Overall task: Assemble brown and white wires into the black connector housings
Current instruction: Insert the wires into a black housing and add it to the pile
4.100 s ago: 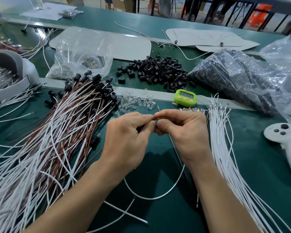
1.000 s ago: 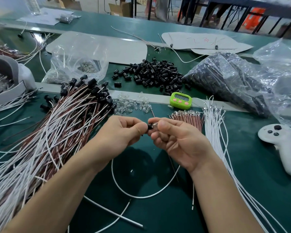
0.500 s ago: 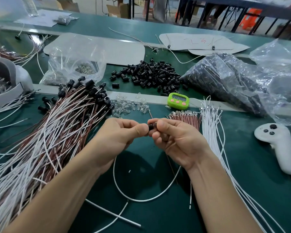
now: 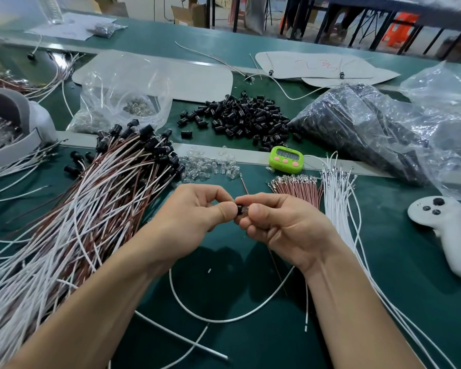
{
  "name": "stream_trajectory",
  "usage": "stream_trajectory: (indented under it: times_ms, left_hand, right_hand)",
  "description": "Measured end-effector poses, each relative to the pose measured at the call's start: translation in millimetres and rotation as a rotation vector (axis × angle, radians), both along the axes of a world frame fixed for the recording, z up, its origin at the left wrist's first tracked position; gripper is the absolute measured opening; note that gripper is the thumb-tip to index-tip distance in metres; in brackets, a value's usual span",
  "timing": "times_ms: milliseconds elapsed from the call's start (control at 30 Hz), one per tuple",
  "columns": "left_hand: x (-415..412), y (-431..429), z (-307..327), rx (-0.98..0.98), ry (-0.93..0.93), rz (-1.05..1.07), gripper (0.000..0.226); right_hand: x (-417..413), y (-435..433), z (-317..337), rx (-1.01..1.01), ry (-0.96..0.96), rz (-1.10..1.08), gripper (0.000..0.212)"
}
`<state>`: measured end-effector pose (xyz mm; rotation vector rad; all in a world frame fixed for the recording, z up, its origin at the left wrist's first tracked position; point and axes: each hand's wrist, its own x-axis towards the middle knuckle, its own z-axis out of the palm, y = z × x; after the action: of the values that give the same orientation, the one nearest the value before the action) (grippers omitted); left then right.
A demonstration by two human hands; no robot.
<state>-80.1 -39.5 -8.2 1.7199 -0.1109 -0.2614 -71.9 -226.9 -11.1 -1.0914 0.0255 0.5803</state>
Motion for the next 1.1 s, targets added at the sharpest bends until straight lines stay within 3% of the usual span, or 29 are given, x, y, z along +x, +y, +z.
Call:
stream_trajectory:
  times_ms: [233, 300, 433, 567, 700, 867, 1100]
  left_hand:
    - [-3, 1, 5, -0.134, 0.036, -0.001, 0.019]
    - [-2, -2, 1, -0.169, 0.050, 0.073, 0.029]
    - [3, -13, -5, -0.019, -0.023, 0.219, 0.035]
    - [3, -11, -8, 0.030, -0.027, 0.140, 0.041]
    - [1, -8, -7, 0.005, 0.038, 0.040, 0.038]
    - [4, -3, -4, -0.051, 0.061, 0.009, 0.030]
    - [1, -4, -4, -0.219, 0.089, -0.057, 0.026]
  right_hand:
    - [-3, 1, 1, 0.049, 0.015, 0.016, 0.020]
    - [-2, 6, -1, 0.030, -0.015, -0.032, 0.014]
    - [0, 18, -4, -0.103, -0.220, -0.166, 0.030]
    - [0, 16, -3, -0.189, -0.278, -0.168, 0.016]
    - [2, 6, -3, -0.257, -0.272, -0.146, 0.024]
    - [3, 3, -2, -0.195, -0.235, -0.103, 0.011]
    - [5, 0, -3, -0.075, -0.160, -0.093, 0.014]
